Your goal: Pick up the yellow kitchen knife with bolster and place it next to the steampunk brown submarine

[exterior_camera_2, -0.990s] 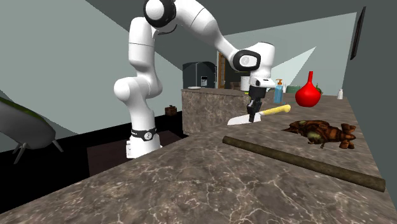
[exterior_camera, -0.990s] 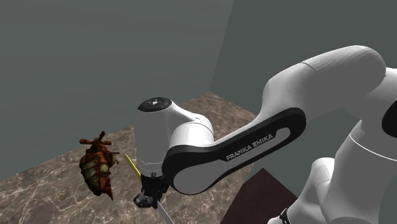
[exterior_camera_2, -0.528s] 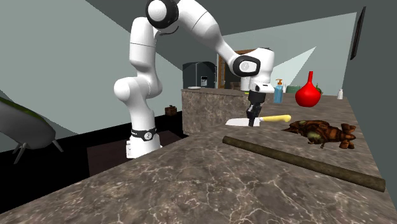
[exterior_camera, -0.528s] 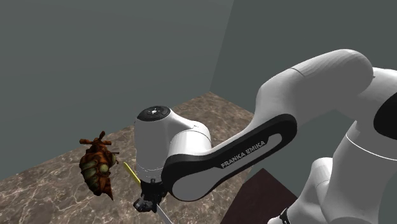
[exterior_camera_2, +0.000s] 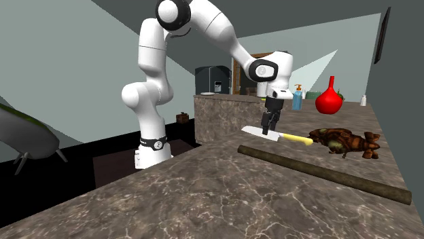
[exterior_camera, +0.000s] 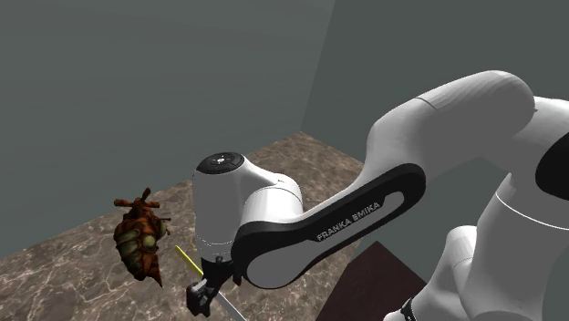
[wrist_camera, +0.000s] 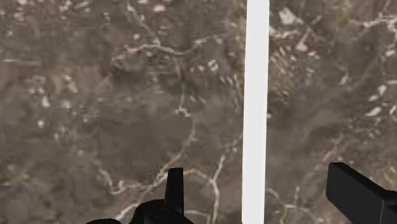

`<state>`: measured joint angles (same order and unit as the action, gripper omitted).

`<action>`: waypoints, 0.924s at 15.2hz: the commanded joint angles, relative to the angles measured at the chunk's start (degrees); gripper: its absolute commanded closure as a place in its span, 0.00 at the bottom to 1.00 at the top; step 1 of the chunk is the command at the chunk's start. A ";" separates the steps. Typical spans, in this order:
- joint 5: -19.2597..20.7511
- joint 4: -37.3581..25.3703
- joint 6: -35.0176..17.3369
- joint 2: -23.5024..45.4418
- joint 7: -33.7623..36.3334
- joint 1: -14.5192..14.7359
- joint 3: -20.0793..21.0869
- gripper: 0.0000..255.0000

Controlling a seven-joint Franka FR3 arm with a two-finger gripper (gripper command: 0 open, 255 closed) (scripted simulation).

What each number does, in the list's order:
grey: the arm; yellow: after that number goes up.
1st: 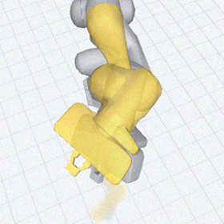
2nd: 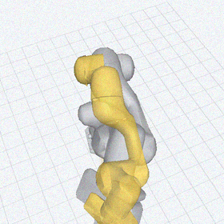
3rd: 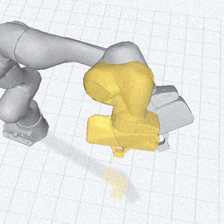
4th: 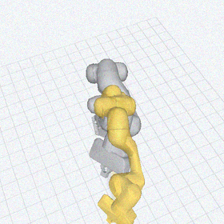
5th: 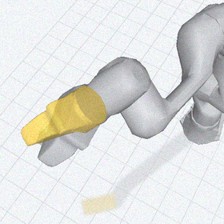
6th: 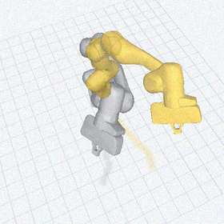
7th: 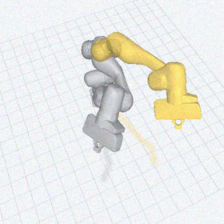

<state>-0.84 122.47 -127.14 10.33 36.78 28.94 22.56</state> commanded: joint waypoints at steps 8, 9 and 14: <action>-1.41 -3.74 7.00 -3.46 -1.03 -0.59 0.11 0.00; -1.40 -3.75 7.00 -3.46 -1.02 -0.59 0.11 0.00; -1.40 -3.75 7.00 -3.45 -1.02 -0.59 0.11 0.00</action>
